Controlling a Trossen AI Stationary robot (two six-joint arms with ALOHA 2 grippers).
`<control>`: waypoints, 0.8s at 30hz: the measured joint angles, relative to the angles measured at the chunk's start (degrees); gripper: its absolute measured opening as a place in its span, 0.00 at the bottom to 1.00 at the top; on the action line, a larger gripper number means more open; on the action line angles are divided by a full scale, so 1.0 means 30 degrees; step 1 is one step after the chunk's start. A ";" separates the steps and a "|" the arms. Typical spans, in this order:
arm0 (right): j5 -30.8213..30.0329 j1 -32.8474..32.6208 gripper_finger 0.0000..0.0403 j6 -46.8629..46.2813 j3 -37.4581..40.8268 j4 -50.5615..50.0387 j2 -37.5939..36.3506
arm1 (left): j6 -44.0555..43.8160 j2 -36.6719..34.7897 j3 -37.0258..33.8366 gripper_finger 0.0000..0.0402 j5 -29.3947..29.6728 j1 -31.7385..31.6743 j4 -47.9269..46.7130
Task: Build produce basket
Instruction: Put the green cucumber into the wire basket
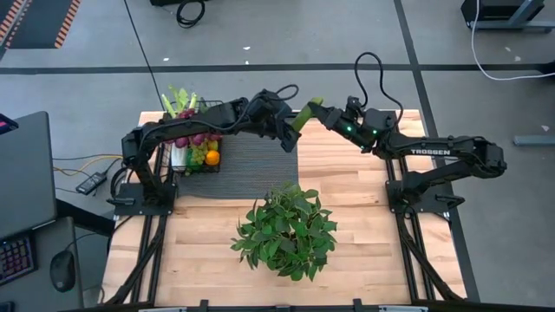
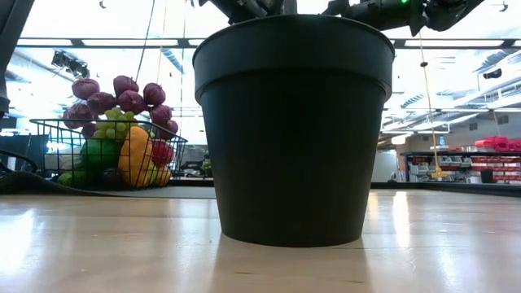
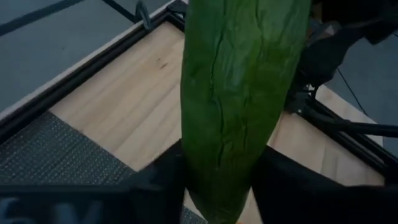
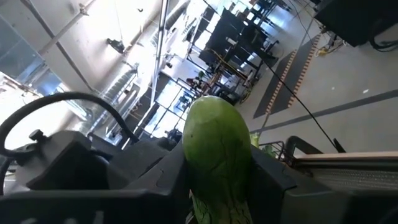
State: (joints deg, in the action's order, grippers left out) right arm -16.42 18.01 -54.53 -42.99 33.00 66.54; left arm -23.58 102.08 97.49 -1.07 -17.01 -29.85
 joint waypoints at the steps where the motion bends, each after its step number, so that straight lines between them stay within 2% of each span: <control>1: 0.0032 -0.0007 0.32 0.0013 -0.0005 -0.0093 0.0000 | -0.0041 0.0000 0.0000 0.34 -0.0040 -0.0032 -0.0058; 3: 0.0377 0.0002 0.33 0.0039 -0.0012 -0.0354 0.0000 | -0.0078 0.0007 0.0000 0.30 -0.0071 -0.0054 -0.0122; 8: 0.0697 -0.0002 0.42 -0.0406 -0.0039 -0.1683 -0.0021 | -0.0037 0.0011 -0.0007 0.30 0.0017 -0.0271 -0.0568; 16: 0.0811 -0.0012 0.61 -0.0479 0.0009 -0.2818 -0.0051 | 0.0053 -0.0665 0.0007 0.31 0.1201 -0.1501 -0.2751; 20: 0.1304 -0.0012 0.68 -0.0483 0.0009 -0.2909 -0.0051 | 0.0064 -0.1433 0.0044 0.36 0.2985 -0.2722 -0.5337; 24: 0.2022 -0.0020 0.70 -0.0482 0.0009 -0.2914 -0.0051 | 0.0086 -0.1811 0.0022 0.37 0.5405 -0.4347 -0.8614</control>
State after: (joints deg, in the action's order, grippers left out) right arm -10.35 17.96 -55.97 -42.96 24.26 66.39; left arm -23.32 96.65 97.56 15.15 -30.05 -55.69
